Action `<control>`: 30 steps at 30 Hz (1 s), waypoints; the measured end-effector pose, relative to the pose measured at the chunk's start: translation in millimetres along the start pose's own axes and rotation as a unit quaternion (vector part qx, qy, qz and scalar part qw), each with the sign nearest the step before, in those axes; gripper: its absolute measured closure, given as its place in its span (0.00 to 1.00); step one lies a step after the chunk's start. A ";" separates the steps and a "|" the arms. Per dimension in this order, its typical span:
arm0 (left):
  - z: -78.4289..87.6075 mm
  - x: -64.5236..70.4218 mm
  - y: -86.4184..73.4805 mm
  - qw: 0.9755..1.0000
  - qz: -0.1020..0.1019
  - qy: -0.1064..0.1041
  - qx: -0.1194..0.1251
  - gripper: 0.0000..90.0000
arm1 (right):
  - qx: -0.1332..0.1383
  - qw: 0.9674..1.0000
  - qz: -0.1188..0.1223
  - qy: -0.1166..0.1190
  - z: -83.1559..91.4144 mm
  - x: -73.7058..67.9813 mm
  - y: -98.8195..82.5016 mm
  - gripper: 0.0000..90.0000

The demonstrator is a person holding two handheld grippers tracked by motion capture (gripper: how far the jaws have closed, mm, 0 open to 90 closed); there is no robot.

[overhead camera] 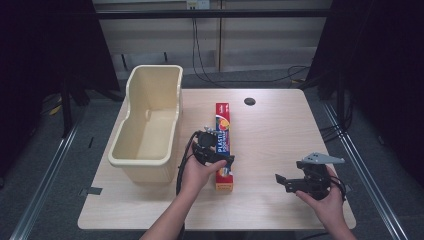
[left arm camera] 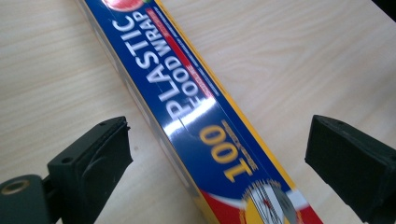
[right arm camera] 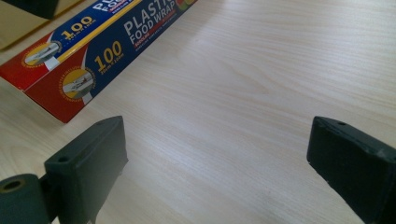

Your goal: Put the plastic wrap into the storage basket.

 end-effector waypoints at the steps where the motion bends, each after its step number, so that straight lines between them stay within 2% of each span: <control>1: -2.3 -0.7 2.4 1.000 0.006 0.002 0.006 0.07 | 0.001 1.000 0.000 -0.001 0.2 0.1 0.2 0.05; 3: -5.4 -2.2 7.0 1.000 0.006 0.003 0.002 0.07 | 0.001 1.000 0.000 0.000 0.4 -0.3 0.4 0.05; 6: -11.8 -6.0 14.6 1.000 0.023 0.008 0.003 0.07 | -0.001 1.000 0.003 -0.002 -0.5 -1.3 -0.1 0.05; 7: -14.8 -7.2 17.2 0.999 0.034 0.011 0.012 0.07 | -0.002 1.000 0.003 -0.002 -0.7 -1.6 -0.2 0.05; 8: -15.0 -9.1 18.7 0.999 0.033 0.011 0.005 0.07 | -0.001 1.000 0.004 0.000 -0.8 -2.0 -0.1 0.05; 10: -17.5 -11.9 21.6 0.999 0.041 0.014 0.008 0.07 | 0.002 1.000 0.004 0.001 -0.5 -2.7 0.2 0.05; 13: -22.9 -16.5 25.7 0.998 0.052 0.026 0.008 0.07 | 0.004 1.000 0.005 0.002 -0.4 -3.3 0.4 0.05; 20: -34.0 -24.7 32.2 0.996 0.083 0.034 0.009 0.08 | 0.001 1.000 0.006 0.002 -1.0 -3.6 0.3 0.05; 21: -35.3 -26.2 32.8 0.996 0.083 0.037 0.000 0.08 | 0.001 1.000 0.006 0.002 -1.0 -3.7 0.3 0.05; 27: -43.4 -30.3 36.3 0.994 0.101 0.048 0.003 0.10 | 0.003 1.000 0.004 0.004 -0.8 -3.3 0.6 0.05; 30: -46.7 -32.0 37.3 0.993 0.103 0.053 0.000 0.12 | 0.003 1.000 0.003 0.002 -0.9 -2.6 0.4 0.05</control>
Point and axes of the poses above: each handheld gripper's, and its own axes: z roughly backward along the jaws, y roughly out of its top, x roughly to its right, the point moved 2 cm from there along -z, roughly forward along the jaws, and after that the axes turned 13 degrees about -y, right-handed, at the moved point
